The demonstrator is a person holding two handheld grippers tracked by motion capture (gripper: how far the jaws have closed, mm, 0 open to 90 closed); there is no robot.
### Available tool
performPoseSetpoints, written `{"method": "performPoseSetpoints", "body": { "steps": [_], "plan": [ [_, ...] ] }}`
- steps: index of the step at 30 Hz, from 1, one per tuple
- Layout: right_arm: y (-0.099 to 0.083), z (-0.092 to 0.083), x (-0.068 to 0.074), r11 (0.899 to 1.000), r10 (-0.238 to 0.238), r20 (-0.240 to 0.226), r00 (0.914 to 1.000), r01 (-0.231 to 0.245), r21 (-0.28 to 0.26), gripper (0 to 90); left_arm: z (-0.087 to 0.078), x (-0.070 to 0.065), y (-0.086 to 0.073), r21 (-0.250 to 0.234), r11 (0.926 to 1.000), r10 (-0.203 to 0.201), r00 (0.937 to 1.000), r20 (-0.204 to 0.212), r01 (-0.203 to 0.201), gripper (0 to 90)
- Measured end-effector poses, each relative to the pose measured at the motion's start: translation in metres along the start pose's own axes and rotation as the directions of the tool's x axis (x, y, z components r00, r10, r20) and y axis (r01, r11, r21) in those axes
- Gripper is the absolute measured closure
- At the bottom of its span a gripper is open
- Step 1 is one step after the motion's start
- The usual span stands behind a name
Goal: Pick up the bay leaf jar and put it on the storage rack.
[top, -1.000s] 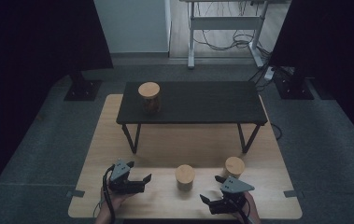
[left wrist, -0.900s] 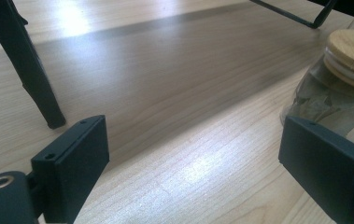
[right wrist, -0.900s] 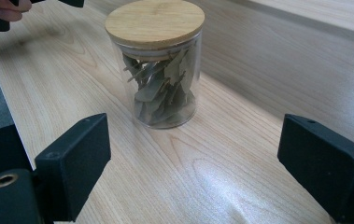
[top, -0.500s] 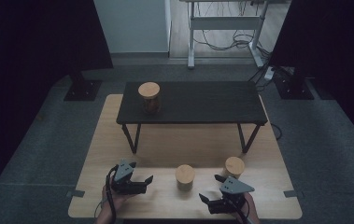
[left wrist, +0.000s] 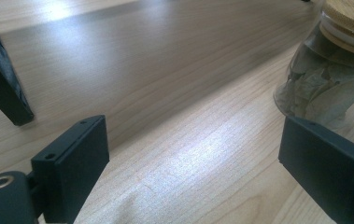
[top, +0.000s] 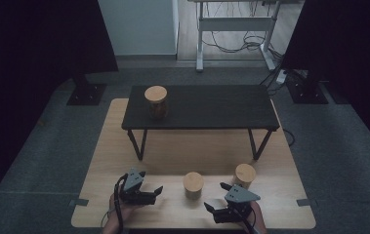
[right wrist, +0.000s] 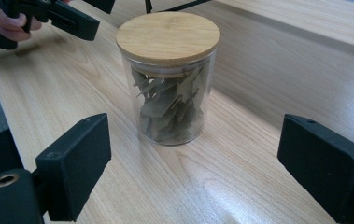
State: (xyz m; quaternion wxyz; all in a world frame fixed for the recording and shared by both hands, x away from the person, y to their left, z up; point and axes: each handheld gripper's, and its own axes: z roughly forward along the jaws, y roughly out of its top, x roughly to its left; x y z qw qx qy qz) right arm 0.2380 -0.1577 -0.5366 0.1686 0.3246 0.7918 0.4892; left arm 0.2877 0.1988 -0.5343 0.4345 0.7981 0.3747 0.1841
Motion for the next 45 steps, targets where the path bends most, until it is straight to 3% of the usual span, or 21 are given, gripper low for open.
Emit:
{"method": "performPoseSetpoints", "body": {
  "steps": [21,34,45],
  "plan": [
    [0.006,0.034,0.018,0.996,-0.076,0.022,0.9969,0.075,0.056,9.5,0.002,-0.002,-0.001,0.011,0.9999,0.008,1.0000,0.000,-0.008,8.3],
    [0.012,0.047,0.013,0.998,-0.048,-0.013,0.9987,0.049,0.039,10.2,0.002,-0.003,-0.001,0.012,0.9999,0.013,0.9999,-0.001,-0.013,8.3],
    [0.013,0.056,0.012,0.997,-0.053,-0.023,0.9983,0.054,0.046,10.3,0.002,-0.003,-0.001,0.013,0.9998,0.017,0.9999,0.000,-0.017,8.3]
  ]
}}
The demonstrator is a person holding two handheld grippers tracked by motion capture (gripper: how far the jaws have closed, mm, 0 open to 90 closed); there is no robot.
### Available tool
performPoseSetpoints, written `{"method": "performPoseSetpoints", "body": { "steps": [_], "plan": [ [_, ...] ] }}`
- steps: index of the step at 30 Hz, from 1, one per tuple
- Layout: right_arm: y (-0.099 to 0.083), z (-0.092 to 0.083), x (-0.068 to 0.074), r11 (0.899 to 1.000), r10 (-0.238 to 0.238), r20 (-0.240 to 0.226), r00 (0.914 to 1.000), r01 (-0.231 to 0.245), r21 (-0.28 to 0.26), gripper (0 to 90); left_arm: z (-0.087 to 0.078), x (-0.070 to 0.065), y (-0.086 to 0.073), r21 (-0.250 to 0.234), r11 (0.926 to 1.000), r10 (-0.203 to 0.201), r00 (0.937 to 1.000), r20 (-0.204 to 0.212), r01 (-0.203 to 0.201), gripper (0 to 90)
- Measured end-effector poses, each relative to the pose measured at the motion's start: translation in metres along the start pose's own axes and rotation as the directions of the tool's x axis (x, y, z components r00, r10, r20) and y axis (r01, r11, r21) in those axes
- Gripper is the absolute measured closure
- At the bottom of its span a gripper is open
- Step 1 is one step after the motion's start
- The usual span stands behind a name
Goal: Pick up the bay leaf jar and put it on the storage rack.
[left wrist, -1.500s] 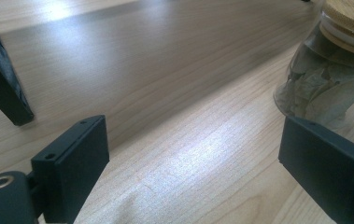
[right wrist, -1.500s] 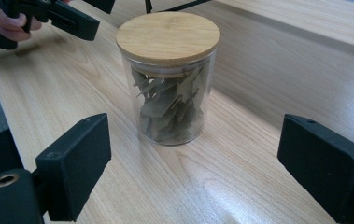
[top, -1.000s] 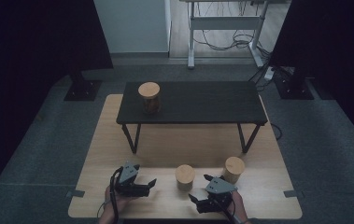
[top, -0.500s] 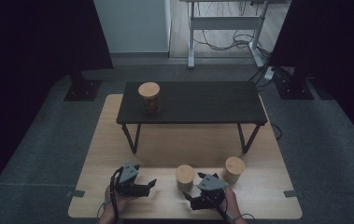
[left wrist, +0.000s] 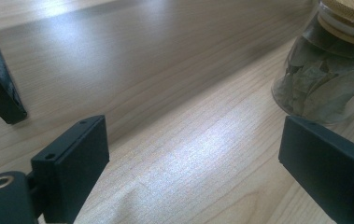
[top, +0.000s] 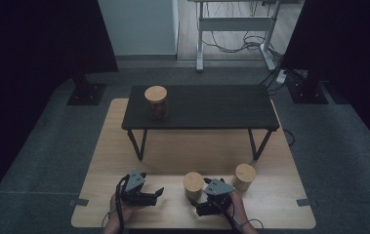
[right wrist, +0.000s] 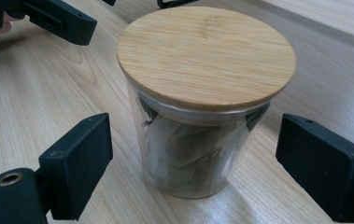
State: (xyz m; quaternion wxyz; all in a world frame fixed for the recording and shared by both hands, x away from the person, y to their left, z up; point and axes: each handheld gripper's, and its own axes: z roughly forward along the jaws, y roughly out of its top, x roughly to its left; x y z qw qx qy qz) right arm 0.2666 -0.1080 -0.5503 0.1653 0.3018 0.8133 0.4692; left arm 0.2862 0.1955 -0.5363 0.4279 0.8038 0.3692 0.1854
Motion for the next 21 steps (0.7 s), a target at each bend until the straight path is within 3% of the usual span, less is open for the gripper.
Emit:
{"method": "performPoseSetpoints", "body": {
  "steps": [21],
  "plan": [
    [0.004,0.018,0.001,0.999,-0.021,-0.008,0.9998,0.021,0.027,10.3,0.000,-0.001,0.000,0.000,1.0000,0.007,0.9999,0.009,-0.007,8.2]
  ]
}}
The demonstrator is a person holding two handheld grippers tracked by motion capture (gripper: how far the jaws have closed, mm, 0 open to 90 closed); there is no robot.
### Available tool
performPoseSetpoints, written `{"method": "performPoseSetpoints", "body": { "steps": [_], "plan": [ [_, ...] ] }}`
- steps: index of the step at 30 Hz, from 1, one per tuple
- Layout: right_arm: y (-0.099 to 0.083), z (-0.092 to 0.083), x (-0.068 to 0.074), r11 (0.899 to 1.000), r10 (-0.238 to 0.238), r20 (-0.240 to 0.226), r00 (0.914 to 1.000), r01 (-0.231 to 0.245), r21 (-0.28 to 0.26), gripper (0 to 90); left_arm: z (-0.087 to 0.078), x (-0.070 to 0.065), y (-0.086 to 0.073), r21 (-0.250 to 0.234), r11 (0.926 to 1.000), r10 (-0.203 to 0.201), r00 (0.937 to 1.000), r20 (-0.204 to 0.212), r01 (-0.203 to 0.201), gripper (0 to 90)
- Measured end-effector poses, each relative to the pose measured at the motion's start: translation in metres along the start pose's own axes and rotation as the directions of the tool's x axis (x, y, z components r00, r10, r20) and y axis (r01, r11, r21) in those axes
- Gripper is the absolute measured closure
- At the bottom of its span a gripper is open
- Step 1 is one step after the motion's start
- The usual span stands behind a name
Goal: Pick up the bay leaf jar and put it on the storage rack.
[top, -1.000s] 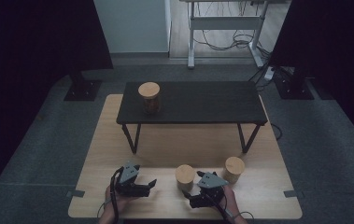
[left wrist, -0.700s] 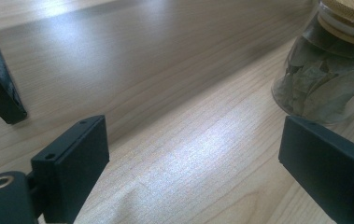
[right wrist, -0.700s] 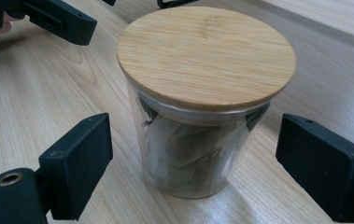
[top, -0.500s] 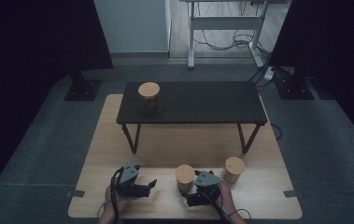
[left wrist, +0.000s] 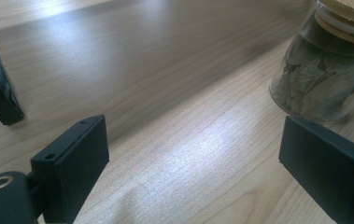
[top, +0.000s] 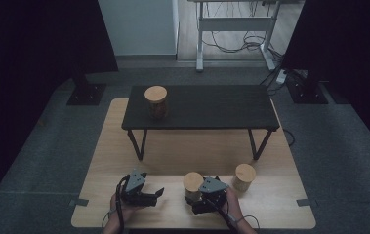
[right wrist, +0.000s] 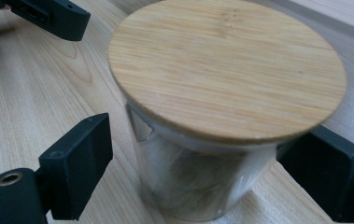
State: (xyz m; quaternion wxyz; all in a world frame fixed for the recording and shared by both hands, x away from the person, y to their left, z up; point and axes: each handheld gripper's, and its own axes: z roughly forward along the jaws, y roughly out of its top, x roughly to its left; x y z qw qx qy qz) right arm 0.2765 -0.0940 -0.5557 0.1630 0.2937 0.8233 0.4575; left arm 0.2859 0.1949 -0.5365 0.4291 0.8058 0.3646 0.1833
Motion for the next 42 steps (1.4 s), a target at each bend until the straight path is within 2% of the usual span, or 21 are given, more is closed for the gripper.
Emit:
{"method": "performPoseSetpoints", "body": {
  "steps": [15,21,34,42],
  "plan": [
    [0.0043,0.0093,0.0011,1.000,-0.011,0.000,0.9999,0.011,0.009,12.8,0.0016,0.0000,-0.0008,0.007,1.0000,0.003,1.0000,0.002,-0.003,8.0],
    [0.0052,0.0101,-0.0014,1.000,0.004,0.018,0.9998,-0.004,0.003,23.8,0.0025,-0.0008,-0.0013,0.011,0.9999,0.005,1.0000,0.004,-0.005,8.0],
    [0.0041,0.0099,-0.0016,1.000,0.021,0.015,0.9997,-0.021,-0.008,24.5,0.0033,-0.0010,-0.0016,0.014,0.9999,0.007,1.0000,0.004,-0.007,7.9],
    [0.0035,0.0093,-0.0017,1.000,0.020,0.031,0.9993,-0.019,-0.016,24.7,0.0030,-0.0010,-0.0016,0.012,0.9999,0.006,1.0000,0.005,-0.006,8.0]
  ]
}}
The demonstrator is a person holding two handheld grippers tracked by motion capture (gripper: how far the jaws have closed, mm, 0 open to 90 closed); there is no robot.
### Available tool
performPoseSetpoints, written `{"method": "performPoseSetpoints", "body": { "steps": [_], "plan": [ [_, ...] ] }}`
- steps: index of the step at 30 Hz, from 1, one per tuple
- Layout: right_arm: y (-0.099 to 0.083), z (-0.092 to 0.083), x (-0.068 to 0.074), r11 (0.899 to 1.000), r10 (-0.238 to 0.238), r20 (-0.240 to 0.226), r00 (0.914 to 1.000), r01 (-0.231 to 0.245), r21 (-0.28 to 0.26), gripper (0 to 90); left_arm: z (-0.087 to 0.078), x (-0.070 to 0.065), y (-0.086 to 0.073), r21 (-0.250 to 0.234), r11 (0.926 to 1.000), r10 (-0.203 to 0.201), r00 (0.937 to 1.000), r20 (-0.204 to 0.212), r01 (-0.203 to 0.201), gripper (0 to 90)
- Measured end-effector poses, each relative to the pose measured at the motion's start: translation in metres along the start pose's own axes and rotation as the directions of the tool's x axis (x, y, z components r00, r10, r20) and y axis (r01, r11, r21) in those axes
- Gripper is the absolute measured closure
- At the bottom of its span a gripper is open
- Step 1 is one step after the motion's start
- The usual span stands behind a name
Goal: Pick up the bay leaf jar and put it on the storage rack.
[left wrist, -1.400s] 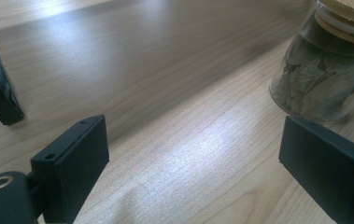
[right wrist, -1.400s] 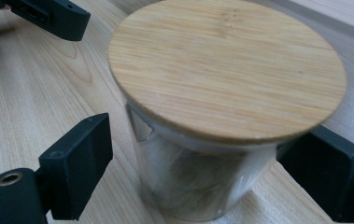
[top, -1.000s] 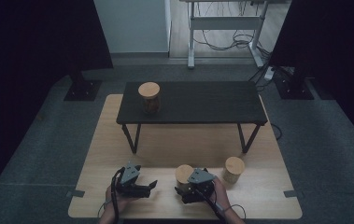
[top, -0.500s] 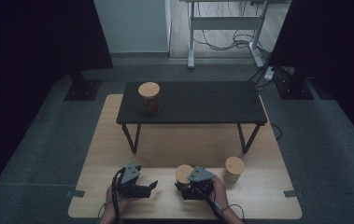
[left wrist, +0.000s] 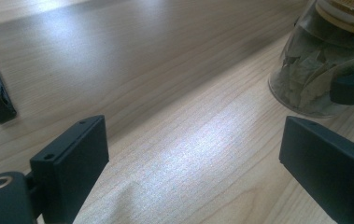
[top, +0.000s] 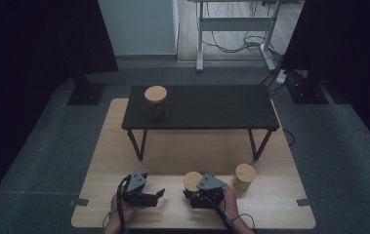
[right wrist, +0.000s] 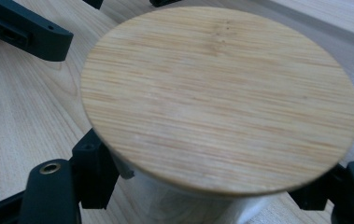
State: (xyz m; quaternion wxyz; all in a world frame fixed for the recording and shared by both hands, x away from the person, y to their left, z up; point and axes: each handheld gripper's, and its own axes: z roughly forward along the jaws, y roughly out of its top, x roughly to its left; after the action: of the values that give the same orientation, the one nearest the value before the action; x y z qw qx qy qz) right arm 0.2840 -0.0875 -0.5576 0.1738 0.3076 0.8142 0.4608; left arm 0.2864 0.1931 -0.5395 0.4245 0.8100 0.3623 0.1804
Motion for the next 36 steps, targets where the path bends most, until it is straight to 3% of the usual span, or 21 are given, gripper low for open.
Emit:
{"method": "performPoseSetpoints", "body": {
  "steps": [36],
  "plan": [
    [0.008,-0.040,0.001,0.995,-0.011,-0.003,0.9999,0.010,-0.098,24.9,-0.001,0.000,0.001,-0.003,1.0000,0.004,1.0000,-0.006,-0.004,8.0]
  ]
}}
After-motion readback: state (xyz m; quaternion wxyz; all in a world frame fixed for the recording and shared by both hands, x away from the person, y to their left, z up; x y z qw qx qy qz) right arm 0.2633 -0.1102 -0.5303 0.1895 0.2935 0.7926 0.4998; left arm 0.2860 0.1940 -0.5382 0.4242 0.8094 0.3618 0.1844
